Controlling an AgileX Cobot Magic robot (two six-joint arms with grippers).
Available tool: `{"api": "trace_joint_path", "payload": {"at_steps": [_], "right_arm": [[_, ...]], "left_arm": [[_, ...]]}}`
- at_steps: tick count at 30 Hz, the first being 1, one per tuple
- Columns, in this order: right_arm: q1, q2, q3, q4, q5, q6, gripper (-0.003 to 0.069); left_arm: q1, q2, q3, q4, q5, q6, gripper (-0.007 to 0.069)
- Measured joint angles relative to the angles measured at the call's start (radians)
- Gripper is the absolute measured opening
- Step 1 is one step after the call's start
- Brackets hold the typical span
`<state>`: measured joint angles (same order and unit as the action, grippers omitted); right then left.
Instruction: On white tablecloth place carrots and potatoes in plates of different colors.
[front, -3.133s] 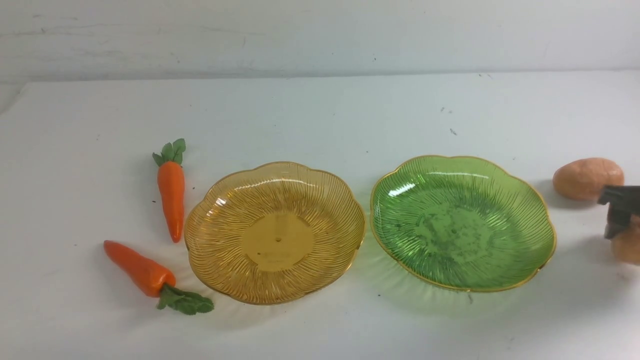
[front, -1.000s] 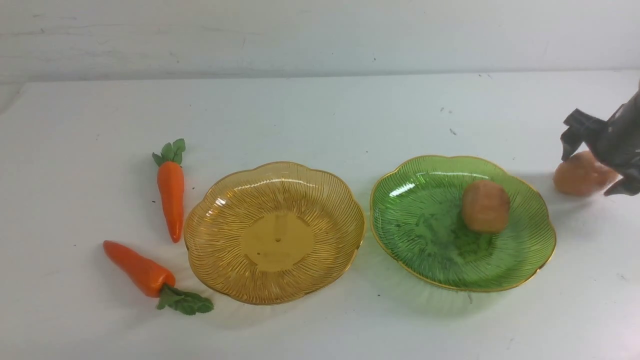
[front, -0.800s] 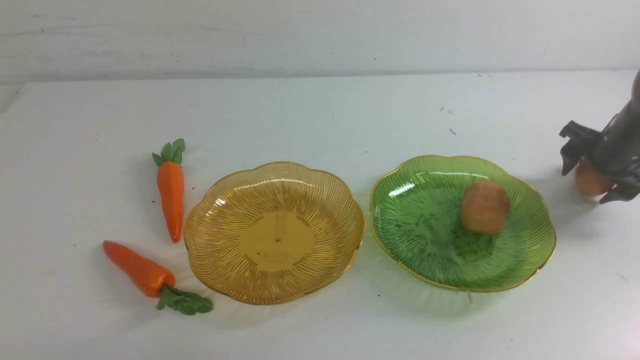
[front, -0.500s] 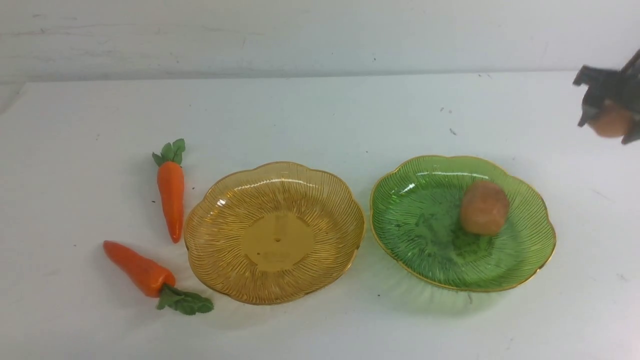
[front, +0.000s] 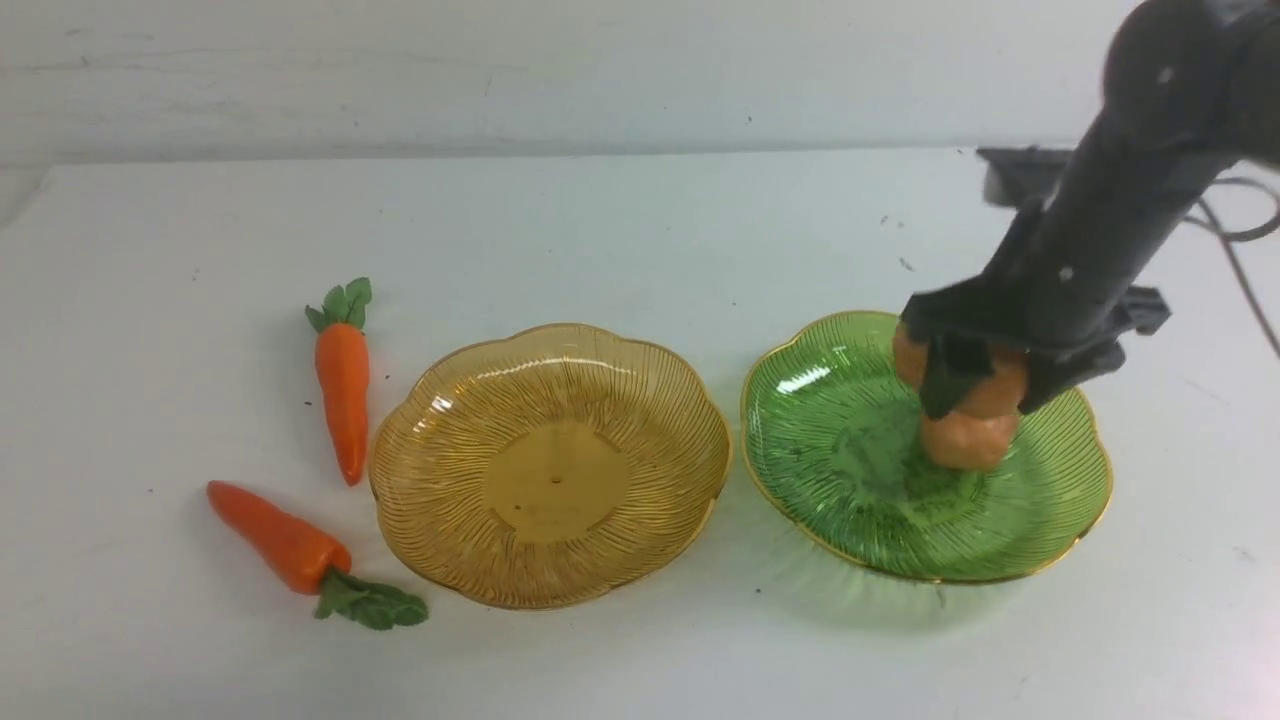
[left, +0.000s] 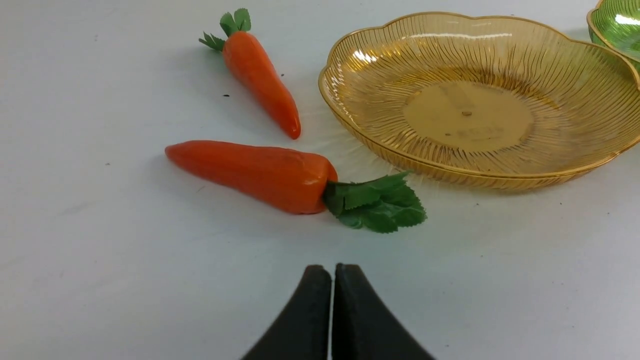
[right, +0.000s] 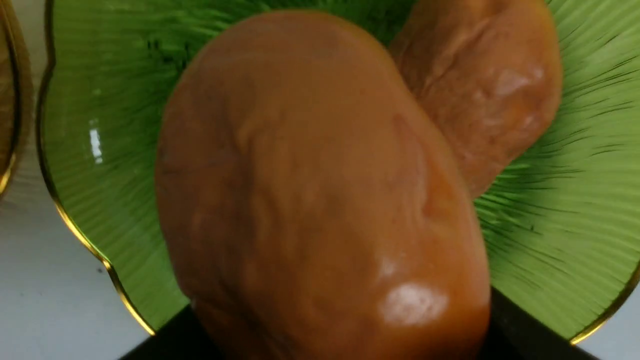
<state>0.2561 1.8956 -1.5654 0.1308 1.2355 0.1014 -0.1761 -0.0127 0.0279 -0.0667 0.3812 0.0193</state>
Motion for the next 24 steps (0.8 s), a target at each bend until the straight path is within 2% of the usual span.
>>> {"api": "trace_joint_path", "payload": {"at_steps": [4,9,12,14,18,21,24], "right_arm": [[0.094,0.0,0.058,-0.109,-0.001,-0.013,0.0471],[0.132,0.0,0.087,-0.162,-0.003,-0.014,0.049],[0.138,-0.001,0.096,-0.174,-0.004,0.001,0.0614],[0.138,-0.011,0.108,-0.176,-0.008,0.006,0.0664],[0.138,-0.082,0.171,-0.177,-0.012,0.005,0.0689],[0.138,-0.186,0.235,-0.182,-0.011,-0.016,0.0661],[0.138,-0.351,0.336,-0.182,-0.011,-0.04,0.0528]], "left_arm": [[0.0,0.0,0.0,0.0,0.0,0.0,-0.0003],[0.0,0.0,0.0,0.0,0.0,0.0,-0.0003],[0.0,0.0,0.0,0.0,0.0,0.0,-0.0003],[0.0,0.0,0.0,-0.003,0.0,0.0,-0.0003],[0.0,0.0,0.0,-0.004,0.0,0.0,-0.0003],[0.0,0.0,0.0,-0.077,0.0,-0.054,-0.0003],[0.0,0.0,0.0,-0.252,0.001,-0.162,-0.0003]]}}
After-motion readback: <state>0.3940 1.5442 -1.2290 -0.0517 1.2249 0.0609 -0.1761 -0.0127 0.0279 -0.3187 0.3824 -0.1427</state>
